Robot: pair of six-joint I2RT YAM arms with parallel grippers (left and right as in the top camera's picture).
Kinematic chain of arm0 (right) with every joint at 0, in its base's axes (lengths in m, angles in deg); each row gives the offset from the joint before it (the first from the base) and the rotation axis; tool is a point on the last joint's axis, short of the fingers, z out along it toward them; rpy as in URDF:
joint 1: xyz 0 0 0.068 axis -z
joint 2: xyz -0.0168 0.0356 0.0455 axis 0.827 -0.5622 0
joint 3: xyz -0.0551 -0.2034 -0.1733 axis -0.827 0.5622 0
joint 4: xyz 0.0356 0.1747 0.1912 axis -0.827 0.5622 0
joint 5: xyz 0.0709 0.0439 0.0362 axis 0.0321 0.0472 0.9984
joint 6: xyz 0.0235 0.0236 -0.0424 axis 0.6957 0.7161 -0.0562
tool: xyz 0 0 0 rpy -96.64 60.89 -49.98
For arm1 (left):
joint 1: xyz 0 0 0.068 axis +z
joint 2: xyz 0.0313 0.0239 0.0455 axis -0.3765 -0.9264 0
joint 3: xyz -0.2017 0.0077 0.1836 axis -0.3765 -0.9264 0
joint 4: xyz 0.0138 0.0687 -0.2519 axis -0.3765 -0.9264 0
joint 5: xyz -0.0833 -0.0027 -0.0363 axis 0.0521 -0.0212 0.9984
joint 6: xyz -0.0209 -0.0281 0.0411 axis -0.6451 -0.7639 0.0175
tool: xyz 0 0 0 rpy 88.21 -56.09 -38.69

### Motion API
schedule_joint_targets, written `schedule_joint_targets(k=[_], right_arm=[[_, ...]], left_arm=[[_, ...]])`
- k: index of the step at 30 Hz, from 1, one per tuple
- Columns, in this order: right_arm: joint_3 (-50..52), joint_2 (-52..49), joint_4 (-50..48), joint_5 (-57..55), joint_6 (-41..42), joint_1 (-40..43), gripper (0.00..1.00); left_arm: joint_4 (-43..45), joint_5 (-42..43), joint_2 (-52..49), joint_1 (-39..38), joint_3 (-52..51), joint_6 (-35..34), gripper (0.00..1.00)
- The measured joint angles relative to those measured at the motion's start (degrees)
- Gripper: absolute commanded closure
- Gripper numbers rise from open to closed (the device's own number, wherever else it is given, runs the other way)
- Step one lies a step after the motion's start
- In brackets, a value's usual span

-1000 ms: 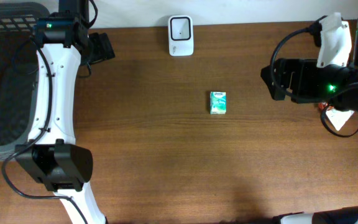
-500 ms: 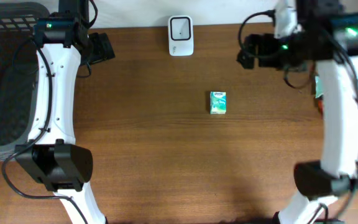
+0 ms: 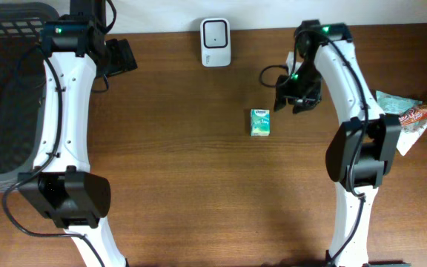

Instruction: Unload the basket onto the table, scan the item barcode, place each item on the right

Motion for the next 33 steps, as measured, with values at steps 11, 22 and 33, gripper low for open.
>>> schedule_joint_targets(k=[11, 22, 33], right_arm=[[18.4, -0.2, -18.9, 9.4, 0.0, -0.2, 0.51], [7.3, -0.2, -24.9, 10.8, 0.9, -2.5, 0.96], [-4.4, -3.9, -59.5, -27.6, -23.8, -16.4, 0.96]], left_arm=[[0.0, 0.0, 0.0, 0.0, 0.0, 0.0, 0.01], [0.0, 0.0, 0.0, 0.0, 0.0, 0.0, 0.01], [0.0, 0.0, 0.0, 0.0, 0.0, -0.2, 0.01]])
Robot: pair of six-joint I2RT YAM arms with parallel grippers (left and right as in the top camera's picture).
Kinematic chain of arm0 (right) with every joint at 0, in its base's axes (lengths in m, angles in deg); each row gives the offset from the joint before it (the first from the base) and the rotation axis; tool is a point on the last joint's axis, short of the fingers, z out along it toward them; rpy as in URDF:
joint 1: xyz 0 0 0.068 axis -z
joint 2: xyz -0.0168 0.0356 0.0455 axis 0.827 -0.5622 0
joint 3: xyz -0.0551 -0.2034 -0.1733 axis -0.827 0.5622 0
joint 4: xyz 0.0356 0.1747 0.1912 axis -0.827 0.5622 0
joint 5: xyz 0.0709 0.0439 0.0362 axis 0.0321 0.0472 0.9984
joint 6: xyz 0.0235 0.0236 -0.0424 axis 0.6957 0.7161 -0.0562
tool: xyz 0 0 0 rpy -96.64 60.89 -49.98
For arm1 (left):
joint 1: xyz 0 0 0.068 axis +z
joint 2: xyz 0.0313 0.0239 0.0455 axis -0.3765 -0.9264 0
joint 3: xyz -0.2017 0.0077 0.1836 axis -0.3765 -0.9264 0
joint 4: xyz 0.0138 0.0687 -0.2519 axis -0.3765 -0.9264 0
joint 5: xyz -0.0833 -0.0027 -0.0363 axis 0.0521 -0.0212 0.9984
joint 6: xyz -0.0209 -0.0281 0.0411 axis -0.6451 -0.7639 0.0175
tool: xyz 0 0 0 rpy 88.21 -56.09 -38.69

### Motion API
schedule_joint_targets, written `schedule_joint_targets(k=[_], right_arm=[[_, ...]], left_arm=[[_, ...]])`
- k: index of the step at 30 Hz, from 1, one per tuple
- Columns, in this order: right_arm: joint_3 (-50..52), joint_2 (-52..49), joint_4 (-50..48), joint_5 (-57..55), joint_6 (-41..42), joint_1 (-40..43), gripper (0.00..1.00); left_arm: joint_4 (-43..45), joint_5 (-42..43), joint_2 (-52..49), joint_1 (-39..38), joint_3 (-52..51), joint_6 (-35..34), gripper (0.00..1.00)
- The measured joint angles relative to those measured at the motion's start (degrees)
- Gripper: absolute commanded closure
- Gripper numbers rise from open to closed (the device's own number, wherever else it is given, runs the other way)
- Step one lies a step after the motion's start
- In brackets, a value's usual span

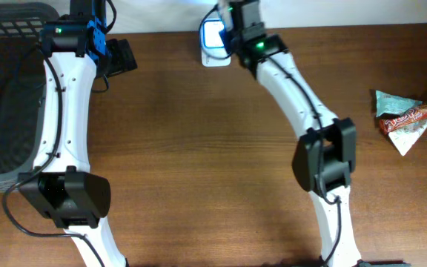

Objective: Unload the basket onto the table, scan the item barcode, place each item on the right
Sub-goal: 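Carry the Kleenex pack right and drop it on the pile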

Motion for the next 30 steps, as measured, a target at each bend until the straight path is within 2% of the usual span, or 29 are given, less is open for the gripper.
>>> schedule_joint_targets(k=[3, 5, 7, 10, 11, 13, 14, 20, 24, 27, 30], right_arm=[[0.1, -3.4, -0.8, -3.8, -6.6, -1.7, 0.96], [0.1, -3.8, -1.1, -4.7, -7.5, -1.8, 0.96], [0.0, -3.8, -2.4, -7.7, -5.0, -1.7, 0.96], [-1.4, -3.6, 3.4, -11.0, 3.4, -0.2, 0.96], [-2.4, -2.4, 9.8, -11.5, 7.0, 2.4, 0.96], [-3.3, -0.5, 14.6, -12.4, 10.4, 6.2, 0.96], [-3.5, 1.6, 20.5, -13.5, 13.3, 9.7, 0.96], [-4.4, 6.6, 48.0, -17.4, 36.1, 38.1, 0.96], [-3.1, 6.2, 51.3, -9.7, 41.3, 47.6, 0.96], [-0.2, 6.2, 49.0, -5.1, 42.3, 50.2, 0.59], [2.1, 5.9, 47.4, -3.3, 43.1, 50.4, 0.59]], left_arm=[[0.0, 0.0, 0.0, 0.0, 0.0, 0.0, 0.01], [0.0, 0.0, 0.0, 0.0, 0.0, 0.0, 0.01], [0.0, 0.0, 0.0, 0.0, 0.0, 0.0, 0.01], [0.0, 0.0, 0.0, 0.0, 0.0, 0.0, 0.01], [0.0, 0.0, 0.0, 0.0, 0.0, 0.0, 0.01], [0.0, 0.0, 0.0, 0.0, 0.0, 0.0, 0.01], [0.1, 0.0, 0.0, 0.0, 0.0, 0.0, 0.01], [0.0, 0.0, 0.0, 0.0, 0.0, 0.0, 0.01], [0.0, 0.0, 0.0, 0.0, 0.0, 0.0, 0.01], [0.0, 0.0, 0.0, 0.0, 0.0, 0.0, 0.01], [0.0, 0.0, 0.0, 0.0, 0.0, 0.0, 0.01]])
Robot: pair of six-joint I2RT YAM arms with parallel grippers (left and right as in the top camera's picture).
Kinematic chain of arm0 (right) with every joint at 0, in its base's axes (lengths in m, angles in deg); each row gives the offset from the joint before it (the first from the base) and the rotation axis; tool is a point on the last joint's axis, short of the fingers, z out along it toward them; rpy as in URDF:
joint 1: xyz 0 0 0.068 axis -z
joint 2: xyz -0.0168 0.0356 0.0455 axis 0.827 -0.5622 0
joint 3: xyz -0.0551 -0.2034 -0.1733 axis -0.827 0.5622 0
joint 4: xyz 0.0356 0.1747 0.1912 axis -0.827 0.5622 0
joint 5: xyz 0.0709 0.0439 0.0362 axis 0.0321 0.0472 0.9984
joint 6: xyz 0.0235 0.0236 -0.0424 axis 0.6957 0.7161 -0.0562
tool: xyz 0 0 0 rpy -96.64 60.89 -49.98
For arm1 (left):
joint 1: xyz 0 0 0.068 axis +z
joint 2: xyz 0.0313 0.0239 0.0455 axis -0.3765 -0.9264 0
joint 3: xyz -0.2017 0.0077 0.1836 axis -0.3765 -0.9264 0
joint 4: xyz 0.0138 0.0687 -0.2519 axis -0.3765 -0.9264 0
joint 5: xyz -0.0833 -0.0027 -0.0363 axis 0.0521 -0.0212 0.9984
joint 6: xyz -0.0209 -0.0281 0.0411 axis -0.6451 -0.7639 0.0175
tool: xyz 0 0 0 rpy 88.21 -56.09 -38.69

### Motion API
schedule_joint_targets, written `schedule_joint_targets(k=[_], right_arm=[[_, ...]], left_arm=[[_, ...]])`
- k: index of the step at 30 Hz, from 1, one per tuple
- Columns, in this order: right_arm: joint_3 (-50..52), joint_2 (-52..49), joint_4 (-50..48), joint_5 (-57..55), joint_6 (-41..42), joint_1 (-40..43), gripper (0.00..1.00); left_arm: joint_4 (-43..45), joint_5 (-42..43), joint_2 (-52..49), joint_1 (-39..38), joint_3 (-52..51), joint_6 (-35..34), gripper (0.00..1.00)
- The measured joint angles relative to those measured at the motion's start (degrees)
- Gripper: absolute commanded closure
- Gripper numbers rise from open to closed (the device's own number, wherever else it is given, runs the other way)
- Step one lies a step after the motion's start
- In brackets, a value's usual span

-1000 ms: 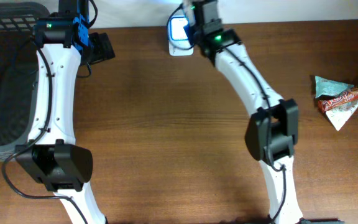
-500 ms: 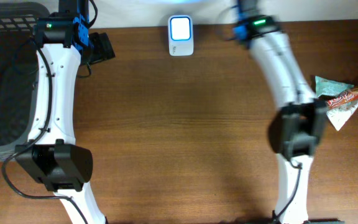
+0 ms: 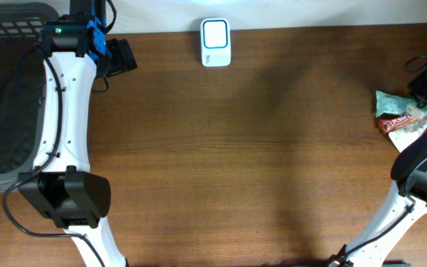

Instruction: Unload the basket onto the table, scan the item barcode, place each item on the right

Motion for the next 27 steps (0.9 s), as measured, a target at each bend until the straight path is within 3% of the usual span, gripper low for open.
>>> schedule_joint_targets(k=[9, 16, 20, 21, 23, 27], right_arm=[[0.6, 1.7, 3.2, 7.7, -0.8, 0.0, 0.39], [0.7, 29.3, 14.1, 12.7, -0.9, -1.2, 0.34], [4.1, 42.4, 17.0, 13.2, -2.3, -10.6, 0.34], [7.0, 44.7, 16.5, 12.9, -2.5, -13.6, 0.32], [14.0, 49.8, 15.9, 12.9, -2.5, -20.0, 0.01], [22.1, 56.5, 21.6, 13.5, -3.1, -26.8, 0.01]], left_arm=[[0.0, 0.0, 0.0, 0.0, 0.0, 0.0, 0.01], [0.0, 0.0, 0.0, 0.0, 0.0, 0.0, 0.01], [0.0, 0.0, 0.0, 0.0, 0.0, 0.0, 0.01], [0.0, 0.0, 0.0, 0.0, 0.0, 0.0, 0.01], [0.0, 0.0, 0.0, 0.0, 0.0, 0.0, 0.01], [0.0, 0.0, 0.0, 0.0, 0.0, 0.0, 0.01]])
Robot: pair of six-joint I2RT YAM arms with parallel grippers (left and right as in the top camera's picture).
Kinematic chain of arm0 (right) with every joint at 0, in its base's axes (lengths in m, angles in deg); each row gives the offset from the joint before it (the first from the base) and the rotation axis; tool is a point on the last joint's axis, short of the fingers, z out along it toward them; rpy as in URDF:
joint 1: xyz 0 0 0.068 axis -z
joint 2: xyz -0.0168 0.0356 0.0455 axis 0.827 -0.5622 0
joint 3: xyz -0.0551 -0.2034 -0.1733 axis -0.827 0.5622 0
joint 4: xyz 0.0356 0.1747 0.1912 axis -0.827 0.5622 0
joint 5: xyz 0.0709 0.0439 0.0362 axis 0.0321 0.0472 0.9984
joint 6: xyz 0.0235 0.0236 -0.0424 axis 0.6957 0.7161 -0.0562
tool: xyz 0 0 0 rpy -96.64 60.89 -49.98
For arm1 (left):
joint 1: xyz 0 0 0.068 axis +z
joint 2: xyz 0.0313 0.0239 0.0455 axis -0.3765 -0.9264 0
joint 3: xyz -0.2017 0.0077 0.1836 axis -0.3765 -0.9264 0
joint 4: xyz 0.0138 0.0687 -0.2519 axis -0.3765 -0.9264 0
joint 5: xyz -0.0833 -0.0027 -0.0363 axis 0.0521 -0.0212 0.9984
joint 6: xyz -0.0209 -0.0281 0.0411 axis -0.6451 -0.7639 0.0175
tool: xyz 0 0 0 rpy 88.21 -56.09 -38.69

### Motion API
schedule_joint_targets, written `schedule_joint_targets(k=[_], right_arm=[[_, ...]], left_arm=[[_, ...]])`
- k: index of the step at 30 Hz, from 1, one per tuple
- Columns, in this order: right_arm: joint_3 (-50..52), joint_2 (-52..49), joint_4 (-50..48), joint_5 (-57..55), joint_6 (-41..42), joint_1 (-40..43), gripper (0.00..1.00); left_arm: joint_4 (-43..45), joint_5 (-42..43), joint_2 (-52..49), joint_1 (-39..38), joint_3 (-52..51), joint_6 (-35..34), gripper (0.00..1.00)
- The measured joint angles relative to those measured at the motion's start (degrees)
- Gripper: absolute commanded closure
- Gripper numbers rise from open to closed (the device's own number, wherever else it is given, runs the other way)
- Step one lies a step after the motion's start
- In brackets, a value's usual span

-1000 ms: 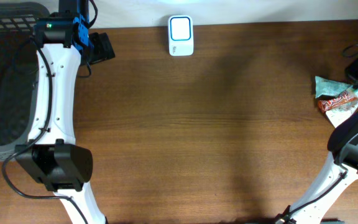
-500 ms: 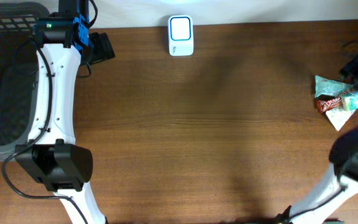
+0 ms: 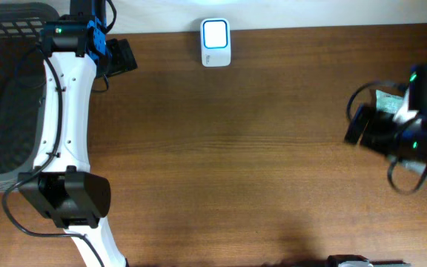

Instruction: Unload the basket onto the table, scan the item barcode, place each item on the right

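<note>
The white barcode scanner (image 3: 216, 42) stands at the table's far edge with its screen lit pale blue. My right gripper (image 3: 359, 125) shows as a blurred dark shape at the right side, pointing left, with the arm's bulk behind it. Whether anything is between its fingers cannot be told. A corner of a teal and white snack packet (image 3: 385, 99) peeks out from under that arm. My left gripper (image 3: 121, 55) rests at the far left, near the table's back edge, apart from the scanner. The small green box is out of view.
A dark mesh basket fills the left edge beside the left arm (image 3: 65, 111). The brown wooden table (image 3: 221, 163) spans the view, and the right arm (image 3: 421, 133) covers the packets at the right.
My right arm stood at the far right edge by the snack packets. Now it lies over them, larger and blurred, with its gripper pointing left. The left arm and scanner are unchanged.
First my right gripper hovered beside a small green box at mid-table, with the scanner screen dark. Then the box was gone from the table, the right arm reached to the scanner, and the screen was lit. Later the arm was at the snack packets, where it is now.
</note>
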Motion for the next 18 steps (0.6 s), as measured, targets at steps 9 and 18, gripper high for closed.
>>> schedule_joint_targets(k=[9, 18], right_arm=[[0.9, 0.2, 2.3, 2.0, -0.1, -1.1, 0.01], [7.2, 4.7, 1.3, 2.2, -0.1, -14.0, 0.01]], left_arm=[[0.0, 0.0, 0.0, 0.0, 0.0, 0.0, 0.01], [0.0, 0.0, 0.0, 0.0, 0.0, 0.0, 0.01]])
